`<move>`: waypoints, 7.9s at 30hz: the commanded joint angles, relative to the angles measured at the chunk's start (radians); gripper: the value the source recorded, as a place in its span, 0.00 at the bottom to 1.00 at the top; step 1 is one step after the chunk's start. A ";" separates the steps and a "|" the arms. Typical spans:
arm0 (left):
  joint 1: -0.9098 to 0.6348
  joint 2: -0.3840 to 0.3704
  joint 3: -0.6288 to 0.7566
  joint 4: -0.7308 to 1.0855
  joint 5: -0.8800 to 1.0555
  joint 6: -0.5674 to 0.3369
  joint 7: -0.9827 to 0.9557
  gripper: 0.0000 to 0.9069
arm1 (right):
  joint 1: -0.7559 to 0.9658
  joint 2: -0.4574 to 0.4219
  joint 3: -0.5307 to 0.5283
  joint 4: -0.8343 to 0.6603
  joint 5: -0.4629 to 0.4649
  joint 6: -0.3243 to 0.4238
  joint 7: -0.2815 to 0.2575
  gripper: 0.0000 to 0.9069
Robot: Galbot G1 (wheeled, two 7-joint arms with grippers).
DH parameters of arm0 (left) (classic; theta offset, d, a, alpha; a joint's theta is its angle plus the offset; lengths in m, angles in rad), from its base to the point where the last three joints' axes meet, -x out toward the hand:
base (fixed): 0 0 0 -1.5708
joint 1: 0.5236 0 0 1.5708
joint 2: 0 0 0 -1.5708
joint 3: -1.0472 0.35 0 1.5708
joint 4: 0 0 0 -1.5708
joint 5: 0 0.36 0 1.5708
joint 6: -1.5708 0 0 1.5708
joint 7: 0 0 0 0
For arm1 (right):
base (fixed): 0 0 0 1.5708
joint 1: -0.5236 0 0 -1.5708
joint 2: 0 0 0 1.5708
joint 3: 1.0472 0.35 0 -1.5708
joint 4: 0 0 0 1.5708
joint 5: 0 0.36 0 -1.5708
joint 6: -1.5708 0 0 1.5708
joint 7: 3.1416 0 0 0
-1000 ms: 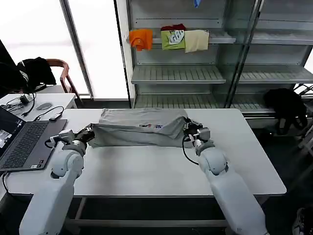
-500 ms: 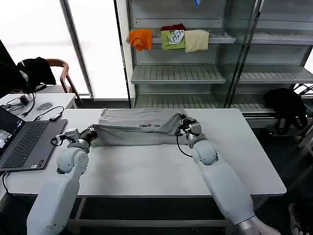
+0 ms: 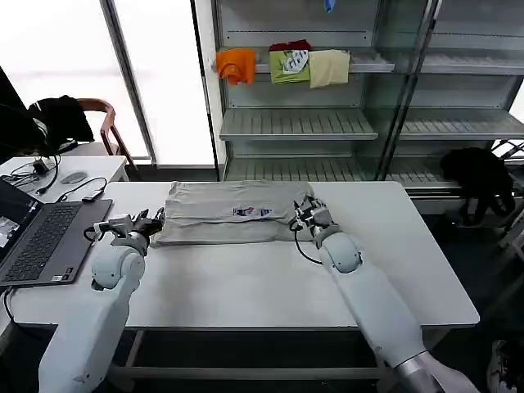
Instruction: Fold and organize the clothes.
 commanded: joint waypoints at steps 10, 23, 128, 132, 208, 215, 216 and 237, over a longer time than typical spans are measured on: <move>0.184 0.087 -0.086 -0.184 -0.060 0.046 0.089 1.00 | -0.221 -0.124 0.091 0.312 0.216 -0.099 0.040 1.00; 0.220 0.050 -0.089 -0.079 -0.070 -0.001 0.128 1.00 | -0.300 -0.131 0.148 0.349 0.297 -0.086 0.031 0.83; 0.949 0.061 -0.217 -0.829 -0.081 -0.018 -0.389 0.02 | -1.072 -0.448 0.429 0.992 0.429 -0.117 0.074 0.00; 0.948 0.053 -0.208 -0.826 -0.068 -0.012 -0.427 0.76 | -1.075 -0.454 0.436 0.987 0.428 -0.117 0.076 0.00; -0.036 0.118 0.148 0.104 -0.037 0.073 0.153 1.00 | 0.295 0.109 0.021 -0.459 -0.023 -0.079 -0.327 1.00; -0.060 0.097 0.153 0.143 -0.019 0.072 0.158 1.00 | 0.295 0.108 0.030 -0.479 -0.024 -0.073 -0.325 1.00; -0.068 0.093 0.153 0.152 -0.018 0.072 0.159 1.00 | 0.292 0.108 0.027 -0.479 -0.025 -0.071 -0.326 1.00; -0.071 0.087 0.149 0.205 0.031 0.070 0.228 0.02 | 0.240 0.091 0.013 -0.450 -0.026 -0.071 -0.357 0.06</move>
